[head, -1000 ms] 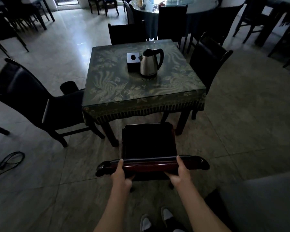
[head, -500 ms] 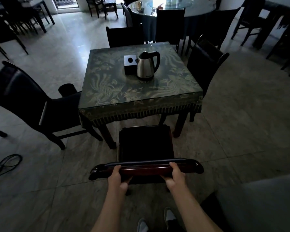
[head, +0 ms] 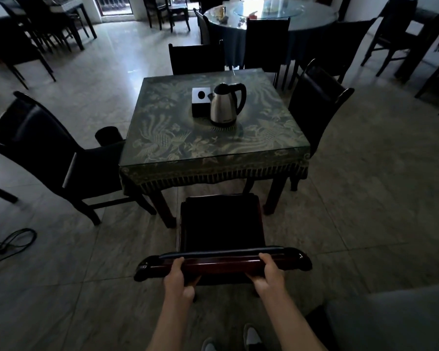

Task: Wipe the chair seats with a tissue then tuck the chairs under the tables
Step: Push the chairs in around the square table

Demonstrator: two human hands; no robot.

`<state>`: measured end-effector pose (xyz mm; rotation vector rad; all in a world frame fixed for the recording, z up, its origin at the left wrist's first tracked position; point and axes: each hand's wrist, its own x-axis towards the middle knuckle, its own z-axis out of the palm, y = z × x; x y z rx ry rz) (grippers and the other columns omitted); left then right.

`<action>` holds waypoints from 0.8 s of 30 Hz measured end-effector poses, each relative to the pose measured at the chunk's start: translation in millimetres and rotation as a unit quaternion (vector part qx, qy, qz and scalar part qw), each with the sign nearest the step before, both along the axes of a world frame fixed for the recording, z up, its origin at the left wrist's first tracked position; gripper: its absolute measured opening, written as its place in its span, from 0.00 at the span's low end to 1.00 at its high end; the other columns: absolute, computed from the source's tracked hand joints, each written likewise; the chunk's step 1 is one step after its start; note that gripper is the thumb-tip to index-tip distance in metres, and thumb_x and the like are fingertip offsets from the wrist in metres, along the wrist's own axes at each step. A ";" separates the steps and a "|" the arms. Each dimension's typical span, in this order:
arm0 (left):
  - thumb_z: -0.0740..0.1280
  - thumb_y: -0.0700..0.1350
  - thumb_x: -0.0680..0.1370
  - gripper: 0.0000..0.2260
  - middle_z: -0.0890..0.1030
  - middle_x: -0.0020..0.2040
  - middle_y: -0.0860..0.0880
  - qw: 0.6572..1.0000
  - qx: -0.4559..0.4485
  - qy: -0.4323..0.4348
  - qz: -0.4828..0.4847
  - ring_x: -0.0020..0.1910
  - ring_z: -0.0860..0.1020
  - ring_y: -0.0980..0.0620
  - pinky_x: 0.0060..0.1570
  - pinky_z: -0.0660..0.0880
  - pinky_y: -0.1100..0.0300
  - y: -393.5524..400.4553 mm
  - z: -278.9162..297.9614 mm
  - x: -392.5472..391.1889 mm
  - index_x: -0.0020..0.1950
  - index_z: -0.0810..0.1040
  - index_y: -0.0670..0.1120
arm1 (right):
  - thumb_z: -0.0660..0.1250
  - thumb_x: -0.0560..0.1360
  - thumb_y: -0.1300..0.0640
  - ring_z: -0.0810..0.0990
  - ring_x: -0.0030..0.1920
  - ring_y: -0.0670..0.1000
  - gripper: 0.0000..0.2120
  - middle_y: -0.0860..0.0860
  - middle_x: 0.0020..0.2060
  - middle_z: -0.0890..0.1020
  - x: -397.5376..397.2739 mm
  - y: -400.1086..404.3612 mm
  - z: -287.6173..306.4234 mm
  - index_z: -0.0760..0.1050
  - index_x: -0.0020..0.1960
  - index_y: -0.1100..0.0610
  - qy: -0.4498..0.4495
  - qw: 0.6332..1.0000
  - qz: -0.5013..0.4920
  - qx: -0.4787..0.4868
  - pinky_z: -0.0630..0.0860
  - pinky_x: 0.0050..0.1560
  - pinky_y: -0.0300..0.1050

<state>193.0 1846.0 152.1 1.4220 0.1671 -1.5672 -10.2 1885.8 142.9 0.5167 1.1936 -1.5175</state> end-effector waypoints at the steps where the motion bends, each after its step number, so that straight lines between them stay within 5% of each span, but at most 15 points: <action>1: 0.66 0.39 0.78 0.21 0.76 0.65 0.37 1.000 -0.002 0.000 0.004 0.63 0.75 0.37 0.55 0.74 0.40 0.5 -0.4 -4.1 0.71 0.69 0.40 | 0.68 0.72 0.70 0.80 0.51 0.65 0.23 0.65 0.55 0.79 -4.1 -0.5 0.2 0.70 0.66 0.61 -0.001 1.000 0.004 -0.002 0.77 0.46 0.68; 7: 0.66 0.39 0.78 0.23 0.76 0.63 0.37 0.999 -0.019 0.018 0.025 0.60 0.75 0.37 0.57 0.74 0.38 -1.8 -6.0 -31.2 0.73 0.67 0.38 | 0.68 0.72 0.69 0.78 0.57 0.68 0.24 0.66 0.60 0.78 -33.4 -8.0 0.8 0.70 0.67 0.61 0.002 0.999 0.038 -0.016 0.74 0.55 0.71; 24: 0.67 0.39 0.77 0.23 0.74 0.68 0.35 0.998 -0.034 0.012 0.050 0.66 0.73 0.35 0.59 0.73 0.36 -76.1 -17.7 -71.2 0.71 0.70 0.38 | 0.68 0.73 0.68 0.79 0.56 0.66 0.27 0.65 0.62 0.77 -74.0 -90.7 3.2 0.68 0.70 0.59 0.017 0.997 0.053 -0.054 0.78 0.45 0.67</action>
